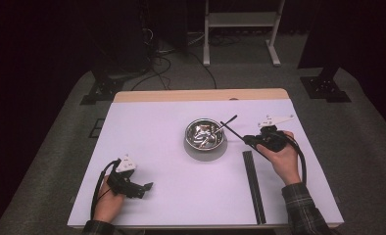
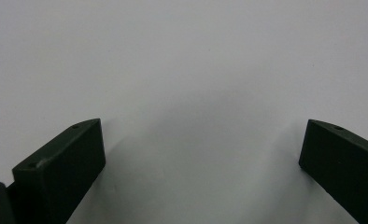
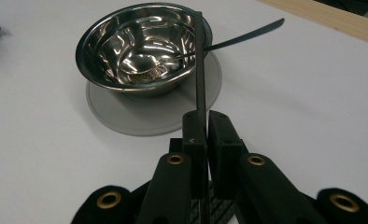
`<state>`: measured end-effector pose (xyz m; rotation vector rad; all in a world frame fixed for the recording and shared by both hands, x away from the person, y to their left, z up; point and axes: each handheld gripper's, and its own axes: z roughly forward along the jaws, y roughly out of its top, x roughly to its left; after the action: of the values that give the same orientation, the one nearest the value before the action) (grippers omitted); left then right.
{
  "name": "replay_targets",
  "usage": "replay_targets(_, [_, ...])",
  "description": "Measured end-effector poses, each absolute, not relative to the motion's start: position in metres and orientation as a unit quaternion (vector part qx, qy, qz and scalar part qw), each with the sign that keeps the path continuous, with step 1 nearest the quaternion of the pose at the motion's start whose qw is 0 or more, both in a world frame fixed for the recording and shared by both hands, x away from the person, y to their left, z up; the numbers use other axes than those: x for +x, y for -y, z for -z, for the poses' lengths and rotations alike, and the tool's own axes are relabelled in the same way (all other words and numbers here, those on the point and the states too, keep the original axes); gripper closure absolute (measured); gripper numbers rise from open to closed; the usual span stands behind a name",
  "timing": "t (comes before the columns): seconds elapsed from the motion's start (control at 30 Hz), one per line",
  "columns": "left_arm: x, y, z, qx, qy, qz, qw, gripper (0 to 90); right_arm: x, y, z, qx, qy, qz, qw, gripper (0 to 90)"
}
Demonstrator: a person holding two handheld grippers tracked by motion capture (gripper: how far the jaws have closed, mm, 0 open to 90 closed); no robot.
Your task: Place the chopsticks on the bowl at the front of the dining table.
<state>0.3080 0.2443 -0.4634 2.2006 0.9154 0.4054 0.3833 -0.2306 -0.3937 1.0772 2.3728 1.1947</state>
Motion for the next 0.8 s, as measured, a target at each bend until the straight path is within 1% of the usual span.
replay_targets(0.8, [0.308,-0.245,0.463,0.852,-0.354,-0.156,0.352,0.0,0.42,0.188,0.391,0.37,-0.821,-0.416,0.128,85.5])
